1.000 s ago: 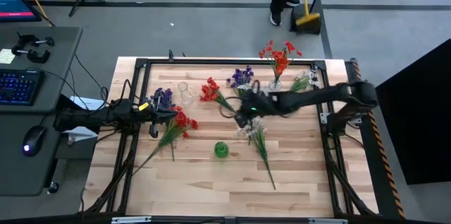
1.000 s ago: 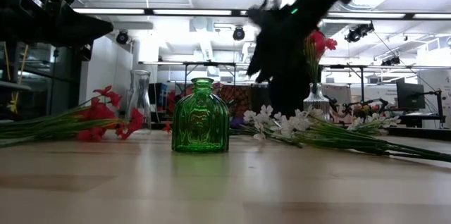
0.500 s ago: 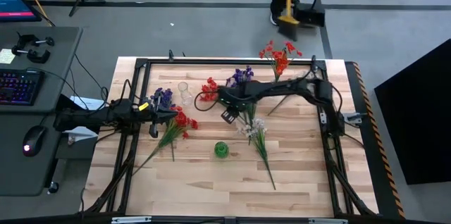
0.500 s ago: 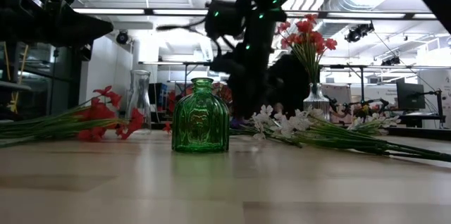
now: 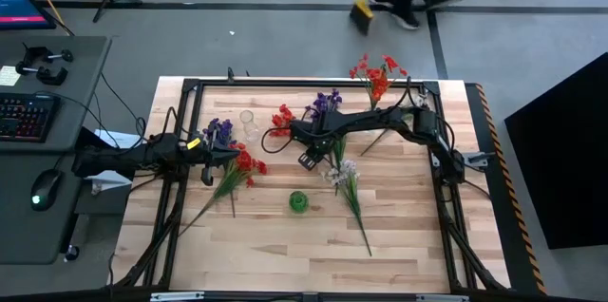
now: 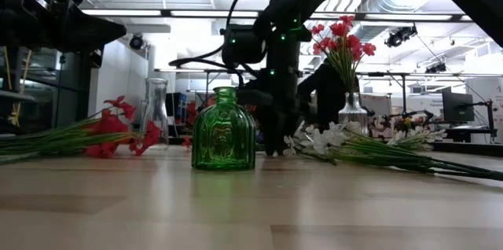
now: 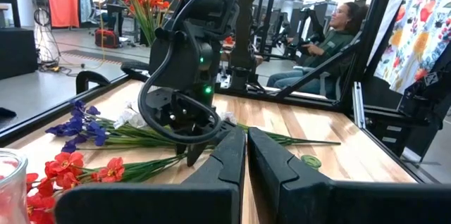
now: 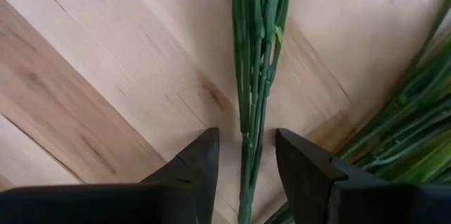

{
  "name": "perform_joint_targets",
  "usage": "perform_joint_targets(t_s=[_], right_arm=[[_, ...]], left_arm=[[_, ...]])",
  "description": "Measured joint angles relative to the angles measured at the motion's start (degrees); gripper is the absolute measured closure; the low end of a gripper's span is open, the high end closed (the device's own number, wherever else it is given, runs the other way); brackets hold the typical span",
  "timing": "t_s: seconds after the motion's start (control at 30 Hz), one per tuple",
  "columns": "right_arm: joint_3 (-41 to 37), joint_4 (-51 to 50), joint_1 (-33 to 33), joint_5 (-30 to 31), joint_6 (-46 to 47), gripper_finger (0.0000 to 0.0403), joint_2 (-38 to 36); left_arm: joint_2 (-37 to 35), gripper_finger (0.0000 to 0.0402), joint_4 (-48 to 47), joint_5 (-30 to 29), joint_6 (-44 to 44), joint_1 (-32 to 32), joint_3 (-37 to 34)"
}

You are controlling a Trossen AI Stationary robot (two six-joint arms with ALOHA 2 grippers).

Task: Sort flowers into vase by color
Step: Put the right orange flowers into the top right transparent flower vase

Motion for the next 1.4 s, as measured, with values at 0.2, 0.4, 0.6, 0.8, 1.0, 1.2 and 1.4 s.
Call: perform_joint_targets(t_s=[0.2,0.4,0.6,0.8,1.0,1.2,1.4], right_arm=[[-0.07,0.43,-0.75,0.37,-1.37,0.0272,-0.04],[-0.11,1.24,-1.73,0.04,-4.95,0.0272,-0.04],[-0.16,2.77,-2.19,0.50,-7.55,0.0275,-0.04],[-0.16,4.19,-2.25,1.12,-10.42,0.0331,-0.04],[-0.25,7.96,-2.34,-1.77,-11.83,0.0393,-2.46],[-0.27,12.02,-1.69,-3.17,-15.49,0.0400,-14.97],[-1.10,17.83,-3.54,5.01,-19.02,0.0401,-30.10]], left_arm=[[0.00,0.0396,-0.02,0.01,0.00,0.00,0.01],[0.00,0.0396,-0.02,0.01,0.00,0.00,0.00],[0.00,0.0396,-0.02,0.01,0.00,0.00,0.00],[0.00,0.0396,-0.02,0.01,0.00,0.00,0.00],[0.00,0.0396,-0.02,0.01,0.01,-0.02,0.00],[0.00,0.0396,-0.02,0.01,0.00,-0.02,0.00],[0.00,0.0396,-0.03,0.01,0.01,-0.02,0.00]])
